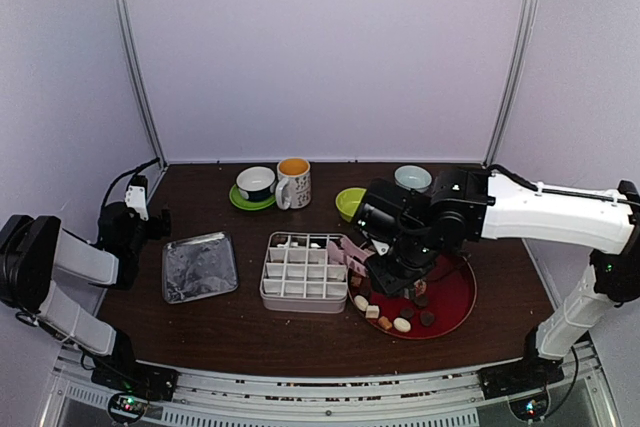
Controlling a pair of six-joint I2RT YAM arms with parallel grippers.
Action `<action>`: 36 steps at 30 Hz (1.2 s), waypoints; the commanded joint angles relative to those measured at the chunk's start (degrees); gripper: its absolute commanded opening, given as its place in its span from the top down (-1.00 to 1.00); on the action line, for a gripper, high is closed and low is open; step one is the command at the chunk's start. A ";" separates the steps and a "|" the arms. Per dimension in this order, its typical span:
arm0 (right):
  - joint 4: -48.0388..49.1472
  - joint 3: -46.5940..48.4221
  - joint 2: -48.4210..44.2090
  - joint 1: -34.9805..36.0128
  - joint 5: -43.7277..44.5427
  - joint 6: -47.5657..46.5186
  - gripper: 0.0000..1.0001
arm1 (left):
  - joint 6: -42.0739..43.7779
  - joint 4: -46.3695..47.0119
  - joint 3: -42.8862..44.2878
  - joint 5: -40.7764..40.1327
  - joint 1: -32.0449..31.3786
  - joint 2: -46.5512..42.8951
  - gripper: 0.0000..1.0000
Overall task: Pack the chocolate
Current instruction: Place the fake chocolate in the empty pocket of the box, then pick up the fake chocolate from the plate.
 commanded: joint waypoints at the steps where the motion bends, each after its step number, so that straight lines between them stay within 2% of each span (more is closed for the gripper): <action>1: 1.67 -3.21 -6.03 -0.13 4.39 0.48 0.39 | 0.56 3.33 0.46 0.44 0.44 -0.15 -0.96; 7: 7.41 -11.94 -12.60 -0.52 5.34 0.96 0.39 | 0.57 3.29 0.46 0.43 0.43 -0.15 -0.96; 19: 9.30 -20.18 -23.29 -1.27 8.47 -1.12 0.41 | 0.57 3.31 0.46 0.46 0.45 -0.15 -0.96; 27: 1.67 -25.79 -29.31 -1.78 1.31 2.33 0.41 | 0.57 3.33 0.47 0.44 0.45 -0.15 -0.95; 36: -6.81 -30.60 -34.50 -2.04 -1.91 6.64 0.36 | 0.57 3.23 0.48 0.43 0.44 -0.15 -0.96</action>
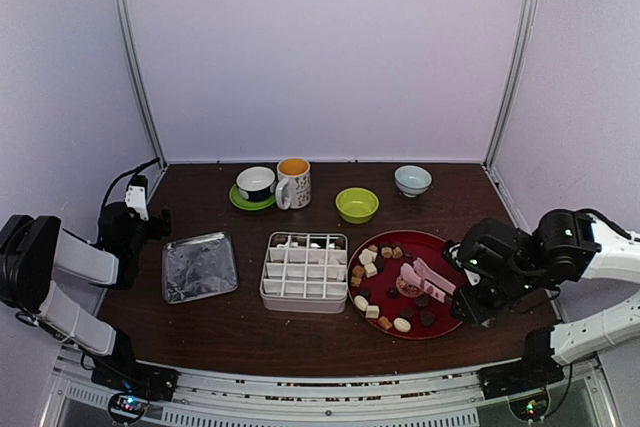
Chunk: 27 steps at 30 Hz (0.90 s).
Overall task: Pack the chocolate
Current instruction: Pick up the fake chocolate from the plate.
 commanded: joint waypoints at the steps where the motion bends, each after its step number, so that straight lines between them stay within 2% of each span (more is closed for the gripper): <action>1: -5.13 -1.00 -1.02 -0.50 -1.77 1.93 0.36 | 0.52 3.32 0.46 0.43 0.43 -0.15 -0.96; 27: -7.10 -2.34 -1.77 -1.03 -3.06 1.21 0.35 | 0.52 3.27 0.46 0.45 0.43 -0.15 -0.96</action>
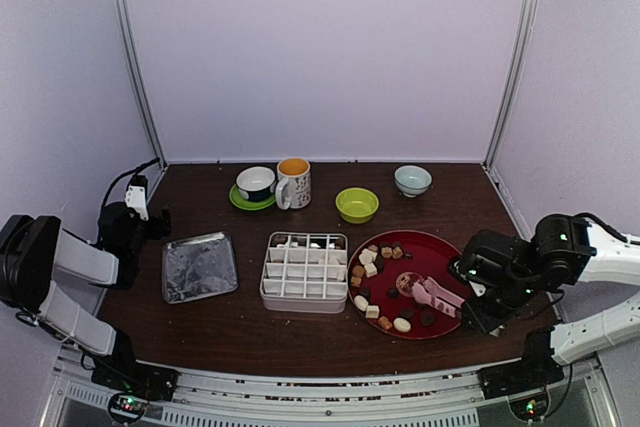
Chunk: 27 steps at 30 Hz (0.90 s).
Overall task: Pack the chocolate
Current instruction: Pick up the fake chocolate from the plate.
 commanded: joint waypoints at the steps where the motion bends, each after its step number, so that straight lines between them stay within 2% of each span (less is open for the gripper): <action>1: -1.39 0.21 -1.41 -0.34 0.54 0.81 0.35 | 0.56 3.27 0.47 0.43 0.45 -0.15 -0.96; 27: -0.96 1.21 -0.55 -1.29 0.65 1.24 0.32 | 0.53 3.21 0.46 0.43 0.42 -0.15 -0.96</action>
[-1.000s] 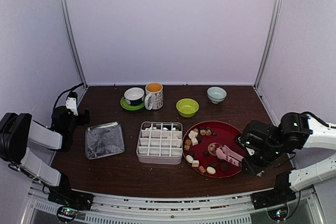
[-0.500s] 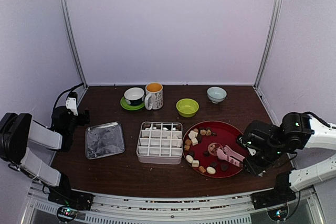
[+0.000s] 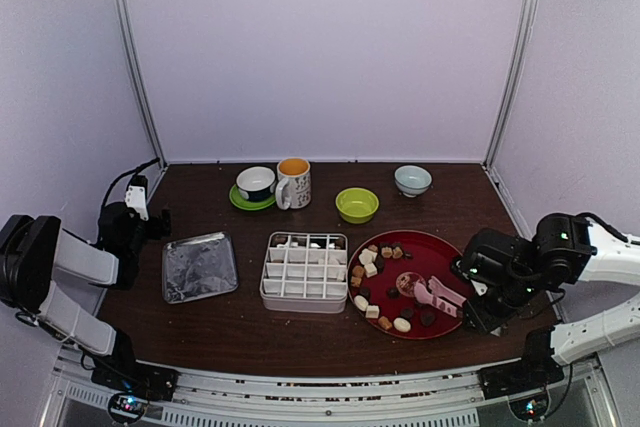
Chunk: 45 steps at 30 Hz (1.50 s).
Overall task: Pack the chocolate
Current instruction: Pick up the fake chocolate from the plate.
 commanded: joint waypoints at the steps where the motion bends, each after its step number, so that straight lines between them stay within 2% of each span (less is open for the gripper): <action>1: -0.32 1.33 -0.22 -0.57 0.98 0.46 0.32 | 0.57 3.22 0.46 0.47 0.45 -0.15 -0.96; 45: -0.94 2.56 1.09 -2.45 -0.48 -0.95 0.32 | 0.55 3.27 0.46 0.43 0.44 -0.15 -0.96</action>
